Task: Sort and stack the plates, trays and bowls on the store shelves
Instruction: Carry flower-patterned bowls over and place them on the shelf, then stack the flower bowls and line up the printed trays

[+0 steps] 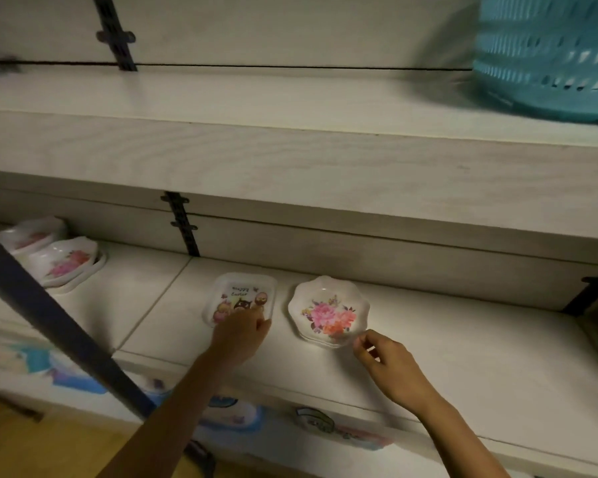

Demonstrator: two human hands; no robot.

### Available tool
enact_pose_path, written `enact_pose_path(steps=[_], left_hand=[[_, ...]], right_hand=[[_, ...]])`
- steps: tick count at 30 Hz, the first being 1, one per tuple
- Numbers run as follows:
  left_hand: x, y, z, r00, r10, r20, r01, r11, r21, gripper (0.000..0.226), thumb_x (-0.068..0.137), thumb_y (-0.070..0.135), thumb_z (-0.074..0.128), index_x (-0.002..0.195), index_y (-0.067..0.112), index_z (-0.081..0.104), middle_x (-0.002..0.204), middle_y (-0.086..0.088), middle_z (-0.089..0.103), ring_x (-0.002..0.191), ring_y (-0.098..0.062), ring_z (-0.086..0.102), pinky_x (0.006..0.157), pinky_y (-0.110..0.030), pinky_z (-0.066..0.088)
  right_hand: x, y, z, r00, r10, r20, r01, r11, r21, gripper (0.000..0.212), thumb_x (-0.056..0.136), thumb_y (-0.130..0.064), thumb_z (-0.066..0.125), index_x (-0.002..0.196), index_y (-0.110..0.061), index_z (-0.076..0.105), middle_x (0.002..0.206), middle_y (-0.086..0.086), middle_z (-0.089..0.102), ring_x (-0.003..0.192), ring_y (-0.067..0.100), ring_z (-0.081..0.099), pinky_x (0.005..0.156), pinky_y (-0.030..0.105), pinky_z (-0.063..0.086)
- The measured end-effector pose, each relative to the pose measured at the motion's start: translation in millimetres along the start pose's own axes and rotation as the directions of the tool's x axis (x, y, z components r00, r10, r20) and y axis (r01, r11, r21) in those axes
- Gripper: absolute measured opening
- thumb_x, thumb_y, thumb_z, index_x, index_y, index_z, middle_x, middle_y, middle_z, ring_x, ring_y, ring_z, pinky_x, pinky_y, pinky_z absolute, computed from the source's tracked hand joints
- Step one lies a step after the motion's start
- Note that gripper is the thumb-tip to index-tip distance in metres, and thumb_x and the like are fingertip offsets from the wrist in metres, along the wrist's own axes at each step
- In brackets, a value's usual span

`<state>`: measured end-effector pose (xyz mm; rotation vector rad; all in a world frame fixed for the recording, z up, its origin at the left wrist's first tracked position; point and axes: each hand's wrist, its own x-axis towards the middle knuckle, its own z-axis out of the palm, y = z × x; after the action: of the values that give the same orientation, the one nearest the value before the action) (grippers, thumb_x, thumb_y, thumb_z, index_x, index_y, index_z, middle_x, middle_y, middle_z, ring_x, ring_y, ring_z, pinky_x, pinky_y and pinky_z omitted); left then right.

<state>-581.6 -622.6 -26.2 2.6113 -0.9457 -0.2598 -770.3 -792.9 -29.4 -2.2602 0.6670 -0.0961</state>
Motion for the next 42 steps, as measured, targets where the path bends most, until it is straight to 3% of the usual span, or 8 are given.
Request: enact_pose_path(steps=[3,8,16,18,25,31,35,42], left_hand=[[-21,-21,-12,1.0,-0.027,-0.009,0.027,1.0,0.003,0.032,0.096,0.034,0.037,0.108,0.012,0.057,0.097,-0.002,0.059,0.084,-0.014,0.055,0.071,-0.022,0.041],[-59,-61,-34,0.993,-0.114,-0.019,0.115,0.993,0.017,0.022,0.094,0.035,0.041,0.083,0.018,0.049,0.078,0.002,0.054,0.075,-0.016,0.055,0.065,-0.023,0.037],[-129,-143,-72,0.971,-0.212,-0.109,0.197,0.971,-0.132,0.024,0.095,0.031,0.042,0.084,0.014,0.056,0.081,-0.001,0.062,0.08,-0.019,0.06,0.074,-0.029,0.05],[-144,-167,-82,0.967,-0.22,-0.133,0.199,0.968,-0.149,0.018,0.095,0.028,0.042,0.081,0.025,0.052,0.075,0.007,0.055,0.079,-0.014,0.057,0.068,-0.02,0.045],[-186,-267,-120,0.971,-0.169,-0.168,0.157,0.984,-0.082,0.013,0.095,0.031,0.042,0.085,0.024,0.047,0.07,0.012,0.048,0.07,-0.006,0.051,0.07,-0.017,0.038],[-210,-336,-153,0.956,-0.176,-0.237,0.171,0.984,-0.041,0.022,0.094,0.031,0.045,0.082,0.015,0.054,0.083,-0.006,0.065,0.079,-0.02,0.061,0.075,-0.034,0.053],[-215,-377,-177,0.958,-0.149,-0.246,0.144,0.989,-0.042,0.017,0.093,0.033,0.046,0.083,0.02,0.053,0.086,-0.002,0.066,0.079,-0.015,0.061,0.067,-0.023,0.05],[-183,-446,-206,0.958,-0.14,-0.249,0.133,0.99,-0.046,0.018,0.093,0.029,0.047,0.076,0.023,0.046,0.061,0.012,0.043,0.056,-0.005,0.045,0.055,-0.012,0.033]], right_hand=[[8,-20,15,0.995,-0.087,0.044,0.09,0.994,-0.062,0.028,0.094,-0.042,0.04,0.099,-0.023,0.06,0.099,-0.002,0.066,0.086,0.016,0.062,0.076,0.032,0.052],[15,-63,47,0.961,-0.246,0.13,0.261,0.959,-0.115,0.02,0.095,-0.032,0.044,0.1,-0.021,0.06,0.102,0.0,0.065,0.089,0.018,0.061,0.08,0.036,0.052],[15,-141,109,0.893,-0.388,0.227,0.434,0.874,-0.216,0.025,0.094,-0.034,0.043,0.115,-0.027,0.056,0.119,-0.003,0.062,0.104,0.018,0.06,0.083,0.033,0.048],[11,-163,128,0.885,-0.406,0.226,0.453,0.864,-0.222,0.027,0.094,-0.033,0.044,0.118,-0.026,0.055,0.12,-0.004,0.061,0.106,0.018,0.059,0.084,0.031,0.046],[-15,-239,207,0.876,-0.45,0.176,0.479,0.855,-0.197,0.021,0.095,-0.028,0.044,0.112,-0.026,0.056,0.113,-0.005,0.063,0.096,0.014,0.06,0.074,0.022,0.045],[-29,-301,268,0.875,-0.471,0.11,0.482,0.866,-0.131,0.023,0.094,-0.029,0.046,0.115,-0.025,0.057,0.109,-0.005,0.064,0.092,0.01,0.059,0.078,0.023,0.049],[-20,-341,301,0.863,-0.492,0.115,0.504,0.855,-0.122,0.023,0.094,-0.028,0.047,0.113,-0.022,0.057,0.108,-0.004,0.063,0.083,0.006,0.053,0.075,0.019,0.045],[32,-389,344,0.879,-0.454,0.146,0.473,0.871,-0.136,0.02,0.093,-0.03,0.047,0.108,-0.021,0.058,0.108,0.0,0.063,0.093,0.016,0.061,0.082,0.033,0.054]])
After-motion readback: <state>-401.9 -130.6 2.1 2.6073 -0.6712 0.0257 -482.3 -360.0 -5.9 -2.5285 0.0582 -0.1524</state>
